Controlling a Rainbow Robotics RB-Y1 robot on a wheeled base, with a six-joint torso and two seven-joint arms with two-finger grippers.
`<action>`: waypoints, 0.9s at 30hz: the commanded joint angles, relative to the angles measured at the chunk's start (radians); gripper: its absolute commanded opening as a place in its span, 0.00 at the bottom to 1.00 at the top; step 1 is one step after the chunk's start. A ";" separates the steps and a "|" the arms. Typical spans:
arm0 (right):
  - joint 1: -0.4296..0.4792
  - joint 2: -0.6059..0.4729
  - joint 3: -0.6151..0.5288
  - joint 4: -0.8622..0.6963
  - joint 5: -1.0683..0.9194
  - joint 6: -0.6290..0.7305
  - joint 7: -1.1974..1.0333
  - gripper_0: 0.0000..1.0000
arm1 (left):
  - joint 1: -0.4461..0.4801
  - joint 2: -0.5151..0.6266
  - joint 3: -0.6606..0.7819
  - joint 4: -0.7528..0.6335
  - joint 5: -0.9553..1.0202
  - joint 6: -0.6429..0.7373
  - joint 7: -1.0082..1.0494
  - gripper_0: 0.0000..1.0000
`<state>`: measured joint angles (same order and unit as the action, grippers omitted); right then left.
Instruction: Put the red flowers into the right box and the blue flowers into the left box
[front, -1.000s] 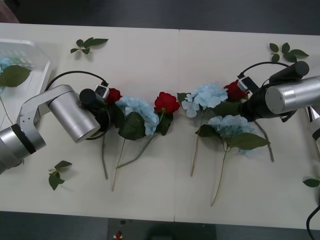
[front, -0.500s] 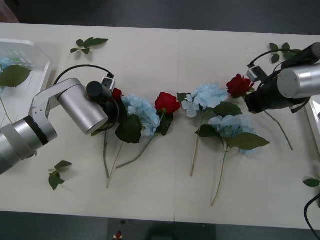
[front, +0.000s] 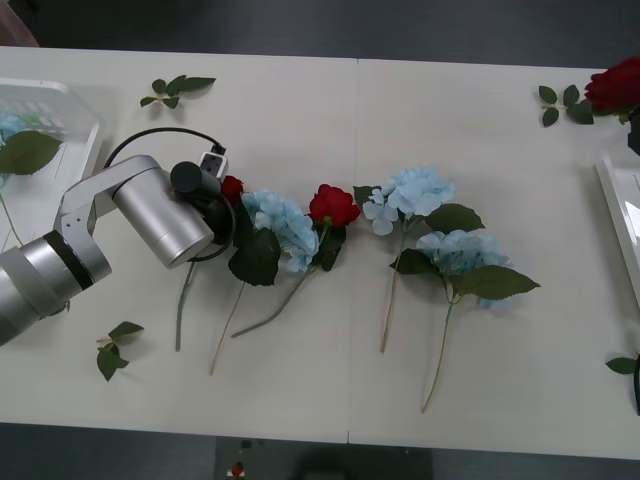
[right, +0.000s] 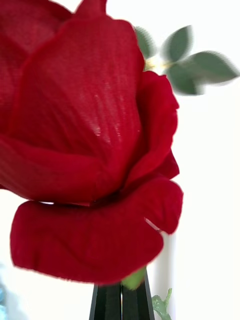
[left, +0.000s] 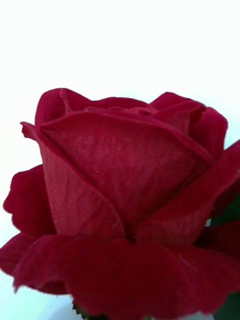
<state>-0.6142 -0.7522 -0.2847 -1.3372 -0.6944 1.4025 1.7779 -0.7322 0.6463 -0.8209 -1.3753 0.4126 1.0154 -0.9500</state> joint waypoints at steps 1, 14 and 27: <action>0.013 -0.099 -0.050 -0.022 0.013 -0.005 0.023 0.00 | -0.016 0.116 0.025 -0.114 0.000 -0.005 0.019 0.00; 0.039 -0.174 -0.183 0.216 0.018 -0.175 0.244 0.00 | -0.016 0.314 0.282 -0.386 0.445 0.000 0.007 0.00; 0.039 -0.176 -0.168 0.454 -0.043 -0.404 0.374 0.15 | -0.062 0.047 0.437 -0.567 0.396 -0.001 0.339 0.00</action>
<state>-0.5622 -0.8912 -0.4487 -0.8865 -0.7233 1.0191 2.1219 -0.7534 0.7445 -0.3710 -1.8955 0.8503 1.0162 -0.6496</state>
